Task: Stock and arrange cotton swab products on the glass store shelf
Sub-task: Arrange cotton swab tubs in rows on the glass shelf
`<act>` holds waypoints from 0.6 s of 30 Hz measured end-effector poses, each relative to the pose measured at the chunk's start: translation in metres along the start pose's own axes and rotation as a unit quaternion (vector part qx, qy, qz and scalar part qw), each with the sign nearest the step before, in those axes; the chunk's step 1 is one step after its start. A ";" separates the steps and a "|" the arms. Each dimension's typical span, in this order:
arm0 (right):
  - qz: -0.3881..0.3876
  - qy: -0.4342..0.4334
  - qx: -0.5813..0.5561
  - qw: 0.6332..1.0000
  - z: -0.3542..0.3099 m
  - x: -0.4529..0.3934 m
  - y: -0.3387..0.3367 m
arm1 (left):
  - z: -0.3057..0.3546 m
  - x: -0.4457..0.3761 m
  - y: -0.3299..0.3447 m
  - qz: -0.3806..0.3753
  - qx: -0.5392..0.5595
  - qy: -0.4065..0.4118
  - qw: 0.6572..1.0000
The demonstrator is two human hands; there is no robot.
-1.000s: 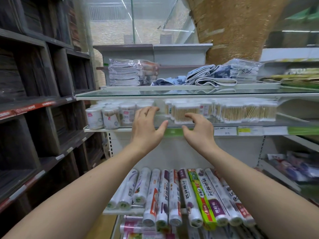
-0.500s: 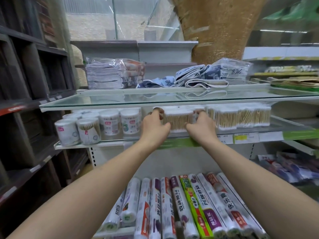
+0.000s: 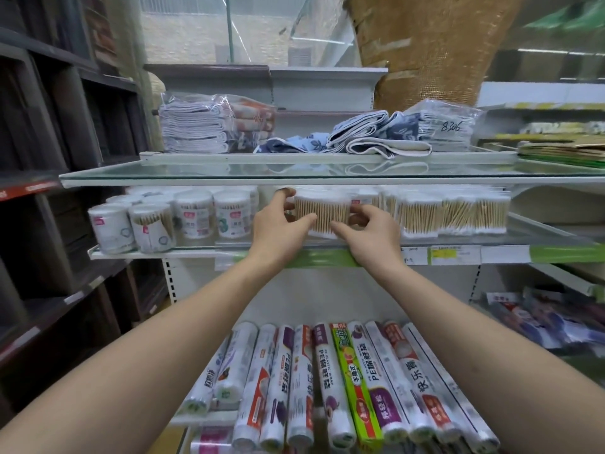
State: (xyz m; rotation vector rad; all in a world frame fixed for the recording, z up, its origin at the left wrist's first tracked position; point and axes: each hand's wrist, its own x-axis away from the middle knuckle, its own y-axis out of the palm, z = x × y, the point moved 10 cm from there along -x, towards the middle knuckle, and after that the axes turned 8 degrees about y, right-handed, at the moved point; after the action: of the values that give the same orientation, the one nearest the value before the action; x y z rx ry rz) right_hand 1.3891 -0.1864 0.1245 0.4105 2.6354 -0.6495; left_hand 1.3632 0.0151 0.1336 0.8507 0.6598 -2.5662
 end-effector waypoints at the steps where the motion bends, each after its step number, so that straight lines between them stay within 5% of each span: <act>1: -0.002 -0.012 -0.009 1.000 -0.002 0.001 -0.002 | 0.001 0.002 0.000 0.005 0.011 -0.006 1.000; 11: -0.073 -0.141 -0.088 0.983 -0.032 0.022 0.008 | 0.009 0.009 0.019 -0.036 0.080 -0.052 0.995; 18: -0.077 -0.136 -0.097 0.983 -0.023 0.016 -0.002 | 0.009 0.008 0.018 -0.057 0.170 -0.079 0.981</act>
State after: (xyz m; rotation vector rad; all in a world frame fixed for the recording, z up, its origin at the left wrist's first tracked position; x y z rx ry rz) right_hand 1.3674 -0.1738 0.1377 0.0535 2.4521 -0.4516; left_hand 1.3614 -0.0058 0.1289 0.7132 0.2293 -2.8632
